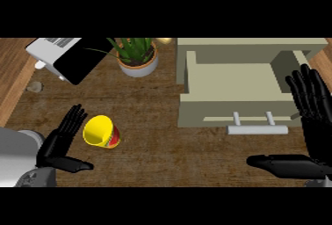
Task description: Pick up the cup, place it into the drawer and close the drawer
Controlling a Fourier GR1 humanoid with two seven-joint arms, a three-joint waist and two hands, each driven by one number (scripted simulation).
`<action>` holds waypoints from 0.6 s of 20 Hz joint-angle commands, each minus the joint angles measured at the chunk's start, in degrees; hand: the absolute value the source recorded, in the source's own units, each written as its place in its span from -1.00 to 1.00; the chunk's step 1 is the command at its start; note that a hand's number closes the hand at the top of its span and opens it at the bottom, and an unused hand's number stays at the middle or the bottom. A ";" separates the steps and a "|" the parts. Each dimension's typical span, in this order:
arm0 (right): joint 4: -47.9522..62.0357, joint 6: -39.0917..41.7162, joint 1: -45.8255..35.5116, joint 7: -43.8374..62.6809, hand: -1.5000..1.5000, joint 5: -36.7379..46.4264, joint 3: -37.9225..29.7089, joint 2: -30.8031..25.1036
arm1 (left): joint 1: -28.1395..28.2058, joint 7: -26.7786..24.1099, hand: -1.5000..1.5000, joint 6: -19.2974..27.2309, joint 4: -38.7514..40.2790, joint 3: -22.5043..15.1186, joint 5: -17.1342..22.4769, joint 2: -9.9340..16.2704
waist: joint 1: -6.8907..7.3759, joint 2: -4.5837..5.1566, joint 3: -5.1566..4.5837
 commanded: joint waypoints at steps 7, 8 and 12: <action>-2.59 1.29 -0.23 3.19 -1.00 -1.00 0.18 -0.40 | -12.83 -16.07 -1.00 0.41 25.72 1.97 -3.92 2.85 | -0.79 0.21 -0.09; 1.16 0.90 0.18 -0.46 -1.00 0.78 0.54 0.32 | -14.17 -16.43 -1.00 0.56 27.86 1.66 -4.68 3.20 | -0.75 0.28 -0.09; -1.67 1.47 -2.59 4.84 -1.00 -2.40 -0.87 -0.83 | -13.96 -20.44 -1.00 2.19 30.68 1.47 -5.45 2.48 | -0.97 0.34 -0.15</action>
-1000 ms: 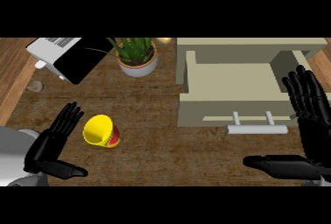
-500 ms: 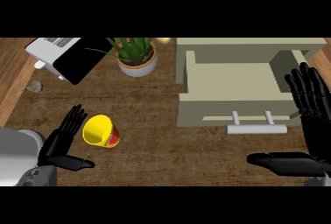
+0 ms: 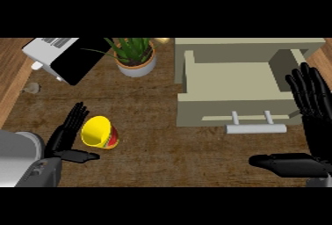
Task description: Pick up the cup, place it into the drawer and close the drawer
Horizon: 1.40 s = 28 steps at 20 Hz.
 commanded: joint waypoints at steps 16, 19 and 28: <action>-0.39 1.26 0.50 0.33 -1.00 -0.15 0.09 -0.35 | -5.69 -9.05 -1.00 -5.16 8.37 -0.79 -1.59 -2.21 | -0.50 0.14 -0.07; 1.17 -0.74 -0.48 -1.02 -1.00 2.34 2.54 2.11 | -4.17 -11.38 -1.00 -8.19 8.11 -0.88 -1.17 -2.89 | -0.37 0.32 -0.12; 1.29 2.40 -0.33 -0.33 -1.00 -1.30 -0.69 -1.03 | -6.42 -8.55 -1.00 -15.20 7.34 -0.71 0.80 -3.20 | -0.67 0.33 -0.11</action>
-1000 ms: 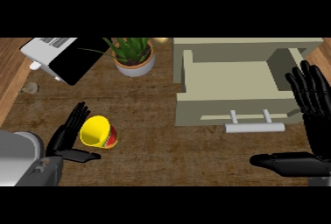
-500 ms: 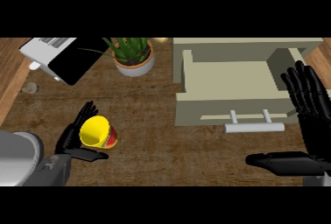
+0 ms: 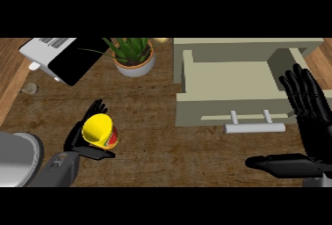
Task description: Pick up the cup, place it into the drawer and close the drawer
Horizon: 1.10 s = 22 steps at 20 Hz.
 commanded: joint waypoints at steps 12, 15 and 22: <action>2.29 -0.90 -2.19 0.52 -1.00 0.91 -0.75 -0.25 | 1.58 -6.87 1.00 -11.20 -3.55 2.31 6.22 -4.92 | 0.90 -0.20 0.03; 1.83 -0.95 -1.92 0.73 -1.00 1.16 -0.06 0.14 | 0.73 -5.25 1.00 -3.92 -3.22 9.17 12.20 -2.64 | 0.86 -0.05 0.01; 0.42 2.91 0.63 -0.28 -1.00 -2.43 -2.75 -2.79 | 2.78 -11.63 1.00 -1.42 -5.79 11.14 13.43 -0.09 | 0.12 -0.27 0.06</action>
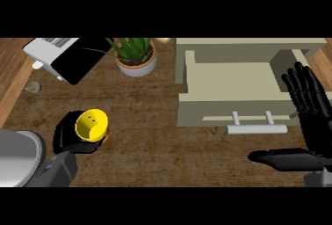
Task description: Pick up the cup, place it into the drawer and close the drawer
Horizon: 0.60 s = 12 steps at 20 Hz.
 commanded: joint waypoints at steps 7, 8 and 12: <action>-3.13 0.28 0.58 3.27 -1.00 -1.04 -1.08 -1.02 | -4.01 -5.05 1.00 -2.05 -8.80 -0.84 1.54 -2.10 | 0.33 -0.61 0.13; -4.46 -0.94 1.73 3.12 -1.00 0.06 0.74 0.97 | -2.81 -4.84 1.00 -2.68 -9.78 -1.82 1.05 -2.10 | 0.48 -0.60 0.14; -1.31 -0.66 -0.76 2.75 -1.00 -0.66 -1.13 -0.20 | -6.37 2.50 1.00 1.50 -17.45 -4.73 1.01 -5.14 | 1.03 -0.76 0.21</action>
